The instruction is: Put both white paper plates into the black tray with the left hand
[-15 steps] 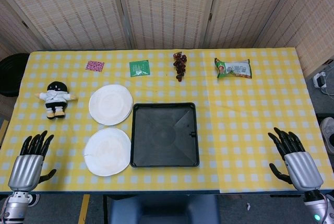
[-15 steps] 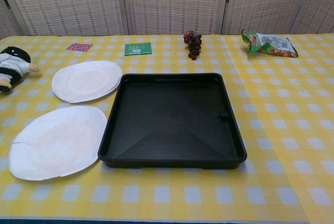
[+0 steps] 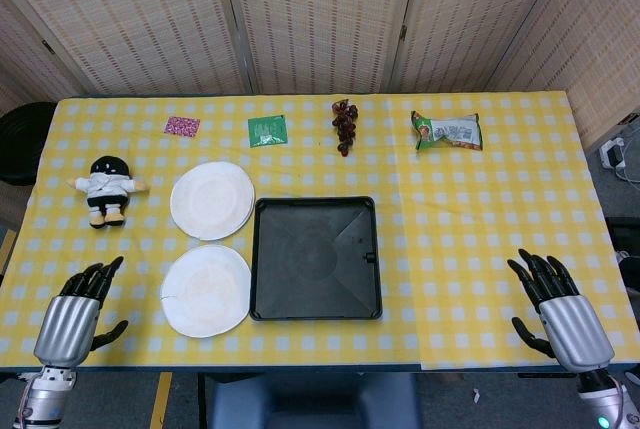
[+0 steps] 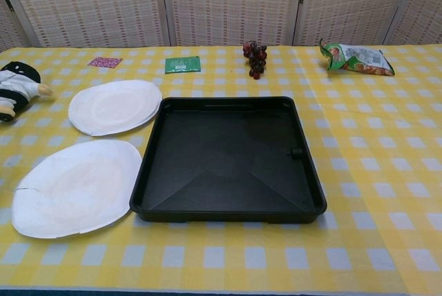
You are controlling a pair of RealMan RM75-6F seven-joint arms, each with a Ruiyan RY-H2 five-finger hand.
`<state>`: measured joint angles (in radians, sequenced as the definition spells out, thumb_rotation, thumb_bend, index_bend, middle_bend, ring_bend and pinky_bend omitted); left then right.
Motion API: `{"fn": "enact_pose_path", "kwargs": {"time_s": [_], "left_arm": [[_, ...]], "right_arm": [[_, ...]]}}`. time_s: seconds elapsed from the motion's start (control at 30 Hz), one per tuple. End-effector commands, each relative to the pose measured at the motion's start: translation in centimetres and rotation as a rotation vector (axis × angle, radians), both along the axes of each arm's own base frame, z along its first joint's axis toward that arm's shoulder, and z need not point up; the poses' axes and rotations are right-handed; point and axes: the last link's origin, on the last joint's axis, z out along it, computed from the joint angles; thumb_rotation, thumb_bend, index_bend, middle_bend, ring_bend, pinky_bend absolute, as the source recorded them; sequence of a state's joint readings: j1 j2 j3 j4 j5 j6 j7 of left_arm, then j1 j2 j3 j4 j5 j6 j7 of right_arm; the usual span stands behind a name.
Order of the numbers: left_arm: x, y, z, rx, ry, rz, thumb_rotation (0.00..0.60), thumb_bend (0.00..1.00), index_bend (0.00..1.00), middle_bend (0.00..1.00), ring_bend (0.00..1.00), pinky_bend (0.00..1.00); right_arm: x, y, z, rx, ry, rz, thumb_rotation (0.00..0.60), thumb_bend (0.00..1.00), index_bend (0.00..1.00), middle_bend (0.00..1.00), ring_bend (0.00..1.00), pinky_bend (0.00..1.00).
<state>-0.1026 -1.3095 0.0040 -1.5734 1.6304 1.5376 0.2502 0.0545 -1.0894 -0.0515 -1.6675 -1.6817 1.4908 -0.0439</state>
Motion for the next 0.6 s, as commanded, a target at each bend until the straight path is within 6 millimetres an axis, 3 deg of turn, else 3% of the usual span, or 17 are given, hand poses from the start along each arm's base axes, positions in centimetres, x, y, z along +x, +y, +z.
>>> {"fn": "enact_pose_path", "kwargs": {"time_s": [0.03, 0.13, 0.2, 0.4, 0.6], "left_arm": [[0.7, -0.8, -1.1, -0.013, -0.027, -0.030, 0.600, 0.19, 0.38, 0.82, 0.78, 0.90], [1.6, -1.3, -1.7, -0.009, -0.039, -0.085, 0.600, 0.19, 0.55, 0.98, 0.96, 1.00], [1.7, -1.7, -2.3, -0.029, -0.031, -0.095, 0.600, 0.19, 0.61, 1.00, 1.00, 1.00], [1.6, -3.0, -4.3, -0.135, -0.021, -0.046, 0.600, 0.19, 0.52, 1.00, 1.00, 1.00], [1.6, -3.3, -5.9, -0.181, -0.026, -0.050, 0.600, 0.19, 0.52, 1.00, 1.00, 1.00]], "right_arm": [[0.1, 0.0, -0.1, 0.000, 0.002, 0.002, 0.600, 0.38, 0.00, 0.00, 0.00, 0.00], [0.0, 0.0, -0.4, 0.010, 0.004, -0.001, 0.600, 0.38, 0.00, 0.00, 0.00, 0.00], [0.0, 0.0, -0.5, 0.017, 0.007, 0.001, 0.600, 0.38, 0.00, 0.00, 0.00, 0.00], [0.1, 0.1, -0.1, 0.014, -0.004, 0.003, 0.600, 0.38, 0.00, 0.00, 0.00, 0.00], [0.0, 0.0, 0.0, 0.015, -0.009, -0.001, 0.600, 0.38, 0.00, 0.00, 0.00, 0.00]]}}
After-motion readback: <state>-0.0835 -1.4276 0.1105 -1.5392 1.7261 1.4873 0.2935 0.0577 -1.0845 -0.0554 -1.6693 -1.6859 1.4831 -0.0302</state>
